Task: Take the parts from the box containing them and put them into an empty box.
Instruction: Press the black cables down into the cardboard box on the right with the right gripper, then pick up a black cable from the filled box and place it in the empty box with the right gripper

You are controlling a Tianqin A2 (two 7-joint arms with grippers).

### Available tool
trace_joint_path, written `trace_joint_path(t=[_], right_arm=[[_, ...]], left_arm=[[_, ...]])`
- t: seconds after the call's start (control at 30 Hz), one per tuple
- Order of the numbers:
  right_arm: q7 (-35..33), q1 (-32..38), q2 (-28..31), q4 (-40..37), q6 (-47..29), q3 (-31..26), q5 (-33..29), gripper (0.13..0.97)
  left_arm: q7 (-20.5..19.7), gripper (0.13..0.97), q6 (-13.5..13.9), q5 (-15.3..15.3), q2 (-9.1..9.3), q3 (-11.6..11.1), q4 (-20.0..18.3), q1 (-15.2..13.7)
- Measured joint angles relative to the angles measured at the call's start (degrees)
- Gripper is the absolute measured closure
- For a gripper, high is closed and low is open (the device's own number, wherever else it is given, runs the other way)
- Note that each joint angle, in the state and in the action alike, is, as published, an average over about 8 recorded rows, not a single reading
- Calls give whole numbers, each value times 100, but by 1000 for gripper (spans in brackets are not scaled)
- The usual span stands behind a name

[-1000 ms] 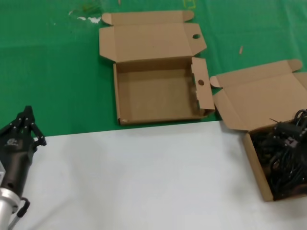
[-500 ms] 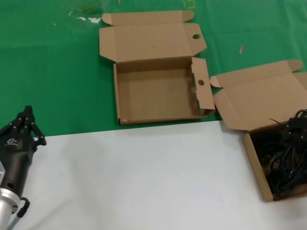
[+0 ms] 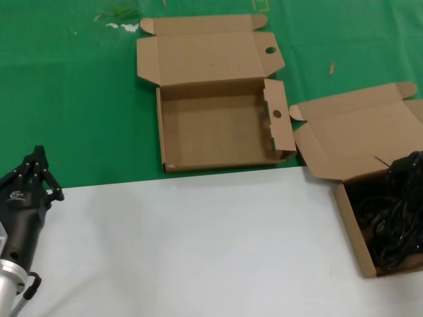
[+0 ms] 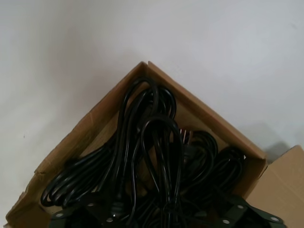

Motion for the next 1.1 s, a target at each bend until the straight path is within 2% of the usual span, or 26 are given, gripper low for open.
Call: trace_joint_path(t=[0.07,0.33,0.37,0.63,0.93,1.1], right_arm=[[-22,39,-29,-80,15,-22,-42,315],[75,111,-57,-178,5,-47,-118,505],[90,115,-61,-182,7,-43,-116,505],[171,97,-145,-255,79,-15,-51,715],[245,164,-215,-328,99,-33,-62,859],[428,245,-187,-229,-8,-34,-101,878]], left_arm=[[0,957,0,0,0,0,0,0],[0,957,0,0,0,0,0,0],[0,957,0,0,0,0,0,0],[0,957,0,1,0,0,0,0],[-4,957,0,1,0,0,0,0],[-3,957,0,1,0,0,0,0]])
